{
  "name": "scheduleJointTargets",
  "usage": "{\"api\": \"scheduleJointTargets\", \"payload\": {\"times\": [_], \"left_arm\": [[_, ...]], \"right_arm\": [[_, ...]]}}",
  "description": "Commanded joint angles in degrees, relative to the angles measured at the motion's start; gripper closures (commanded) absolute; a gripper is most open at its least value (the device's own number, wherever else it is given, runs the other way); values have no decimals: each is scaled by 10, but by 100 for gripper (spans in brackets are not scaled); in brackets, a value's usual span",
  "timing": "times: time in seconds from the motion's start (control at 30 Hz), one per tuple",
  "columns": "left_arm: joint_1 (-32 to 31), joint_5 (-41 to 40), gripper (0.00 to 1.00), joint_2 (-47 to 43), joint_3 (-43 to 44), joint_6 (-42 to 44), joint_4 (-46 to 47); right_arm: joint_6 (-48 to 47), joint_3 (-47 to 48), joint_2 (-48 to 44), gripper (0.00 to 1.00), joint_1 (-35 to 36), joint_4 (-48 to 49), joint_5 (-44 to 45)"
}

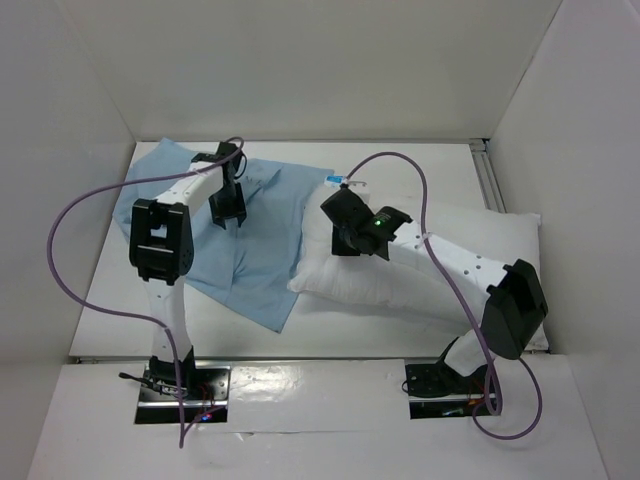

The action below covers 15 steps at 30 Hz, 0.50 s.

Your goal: Put the pillow into the pillowcase

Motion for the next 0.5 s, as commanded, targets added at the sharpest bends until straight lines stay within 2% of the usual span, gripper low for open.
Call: {"api": "scheduleJointTargets", "payload": {"times": [0.0,0.23,0.3,0.37,0.4,0.43,0.47], "left_arm": [[0,-15,47,26,31,10,8],[0,-46,56,46,26,-28,21],[0,-46,62,46,31,-28,21],[0,-39,75,46,37,-28,21],[0,-39,85,46,43,-28,21],[0,-39,100,46,43,-28,14],[0,-34,100,34,49,-28,8]], "right_arm": [[21,-7,-14,100,5,-39,12],[21,-12,-24,100,10,-44,18],[26,-18,-30,100,10,-49,23],[26,-18,-37,100,10,-55,23],[26,-18,-37,100,10,-55,23],[26,-18,-37,100,10,-55,23],[20,-18,-37,100,10,-61,23]]}}
